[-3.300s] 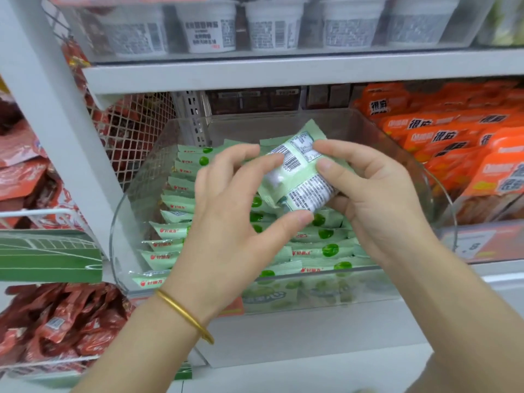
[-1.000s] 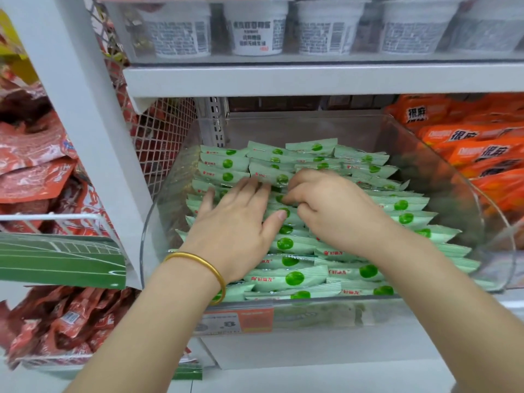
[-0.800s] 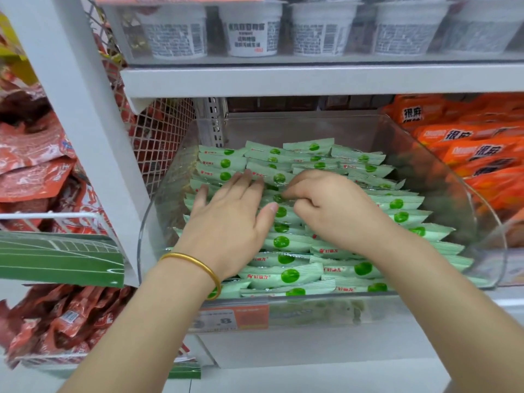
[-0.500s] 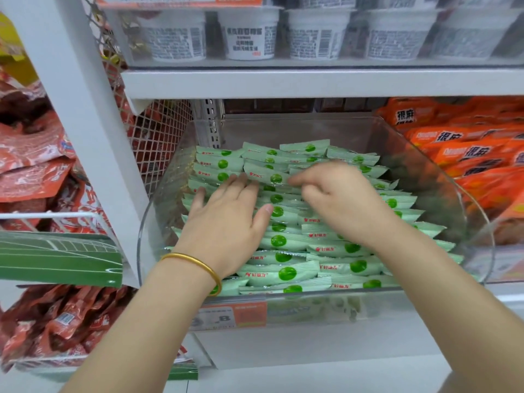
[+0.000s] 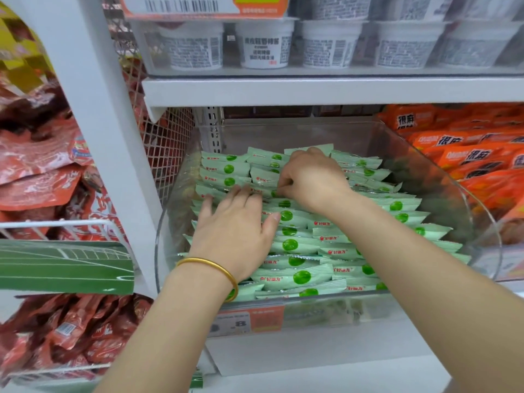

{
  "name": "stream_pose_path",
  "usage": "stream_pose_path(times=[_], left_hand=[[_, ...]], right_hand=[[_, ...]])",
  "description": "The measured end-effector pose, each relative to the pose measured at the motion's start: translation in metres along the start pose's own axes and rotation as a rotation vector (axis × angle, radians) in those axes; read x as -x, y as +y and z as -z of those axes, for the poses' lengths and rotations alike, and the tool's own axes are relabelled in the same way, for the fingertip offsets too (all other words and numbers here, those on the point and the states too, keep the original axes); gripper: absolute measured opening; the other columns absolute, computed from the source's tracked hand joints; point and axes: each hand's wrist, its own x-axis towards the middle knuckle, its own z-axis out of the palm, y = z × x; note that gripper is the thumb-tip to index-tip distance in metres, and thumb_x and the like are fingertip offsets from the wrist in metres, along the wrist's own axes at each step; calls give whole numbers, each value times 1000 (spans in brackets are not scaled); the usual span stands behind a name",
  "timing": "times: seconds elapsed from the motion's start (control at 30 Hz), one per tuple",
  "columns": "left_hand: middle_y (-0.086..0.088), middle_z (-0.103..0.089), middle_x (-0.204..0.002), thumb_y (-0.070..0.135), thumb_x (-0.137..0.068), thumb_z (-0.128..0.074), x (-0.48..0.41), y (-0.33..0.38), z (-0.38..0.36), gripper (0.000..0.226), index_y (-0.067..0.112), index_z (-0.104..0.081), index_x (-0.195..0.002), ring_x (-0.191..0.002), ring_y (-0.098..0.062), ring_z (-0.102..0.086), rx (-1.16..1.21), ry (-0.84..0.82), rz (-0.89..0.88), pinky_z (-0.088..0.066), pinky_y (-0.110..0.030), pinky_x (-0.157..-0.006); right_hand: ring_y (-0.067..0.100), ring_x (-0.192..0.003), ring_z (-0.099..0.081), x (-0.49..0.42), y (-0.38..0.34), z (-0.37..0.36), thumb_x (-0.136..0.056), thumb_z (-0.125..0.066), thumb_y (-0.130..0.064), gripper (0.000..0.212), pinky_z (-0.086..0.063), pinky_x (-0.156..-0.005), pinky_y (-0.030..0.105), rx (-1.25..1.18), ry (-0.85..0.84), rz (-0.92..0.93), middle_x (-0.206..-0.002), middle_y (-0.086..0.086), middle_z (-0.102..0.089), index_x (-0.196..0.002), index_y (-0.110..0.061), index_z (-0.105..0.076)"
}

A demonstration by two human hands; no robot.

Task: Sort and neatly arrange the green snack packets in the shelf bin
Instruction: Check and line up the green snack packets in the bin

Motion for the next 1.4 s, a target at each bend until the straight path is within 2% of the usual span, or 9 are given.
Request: stream_pose_path(times=[0.23, 0.43, 0.67, 0.83, 0.93, 1.03, 1.13, 1.23, 1.4], left_hand=[[2, -17, -156, 47, -98, -19, 0, -1, 0, 53, 20, -26, -144, -145, -12, -6, 12, 7, -4, -1, -43, -117], [3, -16, -156, 47, -98, -20, 1, -2, 0, 53, 22, -25, -145, -145, -12, -6, 51, 13, -9, 0, -43, -117], [-8, -33, -149, 34, -99, -35, 1, -1, 8, 49, 13, -32, -143, -138, -19, -27, 295, 246, 10, -17, -31, -113], [10, -49, -133, 27, -98, -39, 17, 17, 19, 39, 19, -45, -136, -120, 3, -41, 731, 379, -12, -27, -4, -91], [20, -60, -117, 35, -95, -47, 26, 27, 22, 30, 29, -55, -124, -108, 7, -54, 1088, 263, -71, -41, -16, -95], [23, -69, -99, 25, -91, -56, 29, 31, 21, 36, 33, -49, -125, -93, 6, -63, 1232, 96, -159, -48, -12, -76], [30, -63, -110, 13, -78, -64, 31, 34, 16, 76, 45, -28, -137, -103, -3, -63, 1222, 28, -251, -54, -22, -80], [33, -50, -128, 9, -80, -67, 31, 38, 15, 77, 48, -30, -136, -115, -2, -56, 1221, 50, -322, -53, -30, -86], [28, -54, -127, 0, -74, -63, 28, 42, 14, 76, 38, -38, -135, -112, 1, -56, 1316, 48, -316, -54, -19, -76]], right_hand=[[26, -93, -60, 5, 8, 3, -89, -61, -27, 13, -51, -82, 38, -351, 210, -68, -93, 3, -69, -87, -18, -70], [12, -75, -58, 31, 17, 17, -89, -61, -20, 10, -46, -71, 28, -838, 549, -217, -76, -9, -61, -80, -20, -64], [18, -87, -65, 71, 43, 17, -94, -53, -13, 15, -58, -69, 30, -1506, 529, -437, -88, 3, -65, -82, -17, -62], [13, -65, -59, 86, 46, 21, -95, -51, -13, 21, -52, -53, 24, -1510, 371, -345, -70, 1, -62, -77, -15, -61], [13, -67, -58, 88, 44, 19, -93, -55, -15, 21, -48, -65, 31, -1390, 314, -222, -65, -4, -64, -74, -17, -63], [10, -63, -58, 89, 44, 20, -91, -58, -16, 19, -46, -61, 29, -1405, 306, -179, -63, -7, -65, -73, -17, -64], [11, -64, -59, 90, 47, 21, -90, -59, -16, 17, -48, -62, 29, -1464, 337, -183, -65, -6, -66, -75, -18, -65], [9, -69, -60, 91, 50, 20, -90, -59, -19, 13, -47, -68, 30, -1471, 380, -175, -71, -7, -67, -79, -20, -66], [11, -73, -64, 94, 48, 19, -88, -58, -34, 18, -50, -60, 28, -1556, 303, -181, -85, 0, -69, -94, -19, -64]])
